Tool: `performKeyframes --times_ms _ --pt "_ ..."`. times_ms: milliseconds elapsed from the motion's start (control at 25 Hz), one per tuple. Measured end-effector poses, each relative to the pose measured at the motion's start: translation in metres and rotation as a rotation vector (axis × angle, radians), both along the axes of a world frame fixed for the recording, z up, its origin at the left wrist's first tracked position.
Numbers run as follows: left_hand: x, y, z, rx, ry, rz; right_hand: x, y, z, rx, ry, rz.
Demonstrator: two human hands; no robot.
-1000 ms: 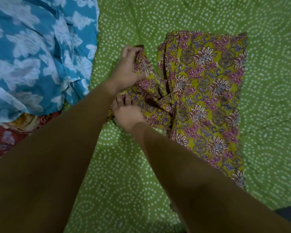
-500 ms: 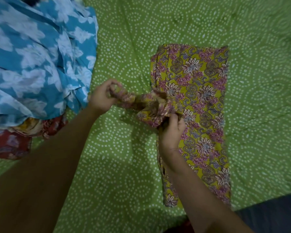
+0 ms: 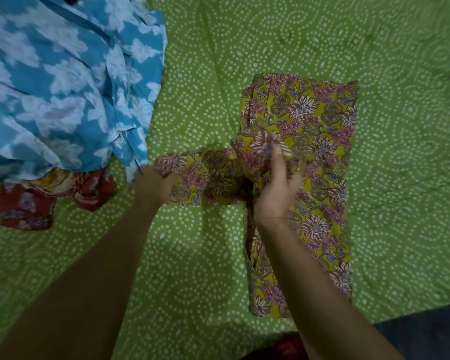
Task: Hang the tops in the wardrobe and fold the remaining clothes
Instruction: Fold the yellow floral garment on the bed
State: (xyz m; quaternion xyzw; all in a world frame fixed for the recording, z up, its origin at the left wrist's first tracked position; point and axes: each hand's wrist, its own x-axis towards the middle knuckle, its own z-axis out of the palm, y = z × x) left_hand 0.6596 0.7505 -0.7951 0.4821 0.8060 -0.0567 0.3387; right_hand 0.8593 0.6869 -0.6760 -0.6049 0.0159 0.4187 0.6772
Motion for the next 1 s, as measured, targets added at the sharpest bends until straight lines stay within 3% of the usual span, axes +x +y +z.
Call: performKeyframes --times_ms 120,200,280,320,400,440,480,520,640,720,760,880,920,1000 --pt "0.017 -0.019 -0.008 -0.122 0.124 0.148 -0.023 -0.002 -0.022 -0.035 -0.265 0.235" --pt "0.015 -0.024 -0.016 0.033 0.020 0.124 -0.042 -0.002 -0.037 -0.113 -0.701 0.484" --pt "0.007 -0.026 -0.018 0.126 -0.217 0.142 -0.063 0.001 -0.050 -0.166 -1.079 0.742" --pt "0.005 -0.027 -0.010 0.145 -0.399 0.233 -0.074 0.004 -0.056 -0.229 -1.169 0.956" --pt "-0.001 -0.028 0.005 0.195 -0.796 0.584 -0.094 0.006 -0.065 -0.354 -1.142 1.496" --pt "-0.005 -0.028 0.006 0.160 -0.868 0.713 -0.099 0.005 -0.072 -0.364 -1.104 1.704" --pt "-0.010 -0.028 0.007 0.146 -0.830 0.746 -0.099 0.004 -0.078 -0.337 -1.121 1.818" --pt "-0.014 -0.029 0.007 0.162 -0.609 0.592 -0.094 0.004 -0.083 -0.302 -1.180 1.842" --pt "-0.021 -0.040 -0.007 0.364 -0.058 0.365 -0.057 0.016 -0.089 -0.271 -1.366 1.511" --pt "-0.009 -0.039 -0.002 0.618 0.158 0.249 -0.019 0.031 -0.099 -0.404 -1.512 1.348" --pt "0.001 -0.038 0.003 0.666 0.248 0.031 0.000 0.039 -0.106 -0.511 -1.558 1.360" --pt "0.022 -0.035 -0.004 0.599 0.199 -0.690 0.035 0.058 -0.122 -0.678 -1.620 1.548" --pt "0.029 -0.034 -0.008 0.514 0.245 -0.790 0.037 0.061 -0.125 -0.646 -1.667 1.605" --pt "0.039 -0.029 -0.014 0.384 0.306 -0.621 0.036 0.067 -0.130 -0.562 -1.767 1.702"
